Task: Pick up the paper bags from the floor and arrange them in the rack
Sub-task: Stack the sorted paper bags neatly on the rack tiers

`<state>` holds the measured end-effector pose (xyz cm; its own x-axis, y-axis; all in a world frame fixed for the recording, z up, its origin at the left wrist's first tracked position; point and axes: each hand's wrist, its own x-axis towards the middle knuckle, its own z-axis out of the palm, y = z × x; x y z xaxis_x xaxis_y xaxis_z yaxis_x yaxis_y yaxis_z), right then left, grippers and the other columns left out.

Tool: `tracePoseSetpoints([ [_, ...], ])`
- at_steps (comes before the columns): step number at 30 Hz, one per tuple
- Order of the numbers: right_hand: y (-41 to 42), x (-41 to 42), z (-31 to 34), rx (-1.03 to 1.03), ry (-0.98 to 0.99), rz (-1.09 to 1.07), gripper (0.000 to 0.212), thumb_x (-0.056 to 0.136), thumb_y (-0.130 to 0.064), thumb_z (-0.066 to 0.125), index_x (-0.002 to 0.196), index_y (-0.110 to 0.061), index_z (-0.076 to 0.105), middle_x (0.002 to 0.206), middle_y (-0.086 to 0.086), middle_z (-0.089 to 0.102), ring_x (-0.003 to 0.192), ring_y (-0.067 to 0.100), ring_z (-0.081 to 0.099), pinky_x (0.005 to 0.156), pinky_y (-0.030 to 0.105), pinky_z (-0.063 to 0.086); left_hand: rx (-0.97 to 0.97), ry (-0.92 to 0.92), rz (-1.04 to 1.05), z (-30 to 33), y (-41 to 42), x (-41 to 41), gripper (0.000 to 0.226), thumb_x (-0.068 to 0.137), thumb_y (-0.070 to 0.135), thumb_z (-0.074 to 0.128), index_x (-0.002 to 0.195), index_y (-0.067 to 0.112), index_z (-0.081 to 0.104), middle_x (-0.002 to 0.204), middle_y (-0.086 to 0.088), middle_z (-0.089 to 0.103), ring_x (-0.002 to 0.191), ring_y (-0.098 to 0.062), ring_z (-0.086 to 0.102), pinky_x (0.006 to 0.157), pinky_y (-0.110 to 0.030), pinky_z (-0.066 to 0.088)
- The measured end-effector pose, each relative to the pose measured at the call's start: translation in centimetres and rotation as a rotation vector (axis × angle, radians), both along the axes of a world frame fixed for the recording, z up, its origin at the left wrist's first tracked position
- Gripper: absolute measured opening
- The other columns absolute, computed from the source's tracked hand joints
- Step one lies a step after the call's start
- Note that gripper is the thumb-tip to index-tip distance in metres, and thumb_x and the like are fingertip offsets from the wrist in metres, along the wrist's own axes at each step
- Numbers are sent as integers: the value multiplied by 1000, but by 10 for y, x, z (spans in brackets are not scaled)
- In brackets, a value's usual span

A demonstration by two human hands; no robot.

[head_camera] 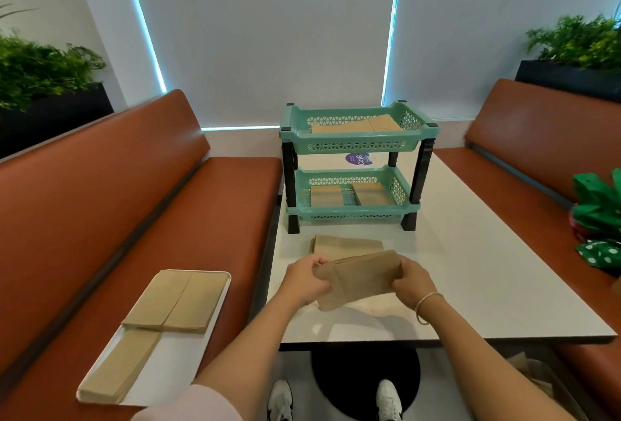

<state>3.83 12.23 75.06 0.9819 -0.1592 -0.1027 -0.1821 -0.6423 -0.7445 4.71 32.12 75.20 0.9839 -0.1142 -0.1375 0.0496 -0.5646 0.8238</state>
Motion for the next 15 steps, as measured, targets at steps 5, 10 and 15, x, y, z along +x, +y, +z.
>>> tracePoseSetpoints([
  [5,-3,3,20,575,-108,-133,38,76,15,60,100,-13,57,82,10,57,77,24,55,76,40,51,10,-29,2,-3,-13,2,20,84,5,58,98,20,58,97,-1,61,84,-16,54,55,-17,40],
  [10,12,-5,5,668,-39,-89,45,73,20,62,108,-6,54,96,15,65,83,24,59,74,34,52,-334,135,72,-18,-31,-5,30,87,9,64,109,26,53,112,-2,64,105,-18,59,92,-30,48],
  [15,30,-14,-9,339,14,-29,29,76,3,62,98,-15,59,95,6,66,90,24,60,79,32,50,-328,150,132,-27,-43,-11,44,85,12,65,125,22,50,117,1,62,107,-17,57,94,-30,47],
])
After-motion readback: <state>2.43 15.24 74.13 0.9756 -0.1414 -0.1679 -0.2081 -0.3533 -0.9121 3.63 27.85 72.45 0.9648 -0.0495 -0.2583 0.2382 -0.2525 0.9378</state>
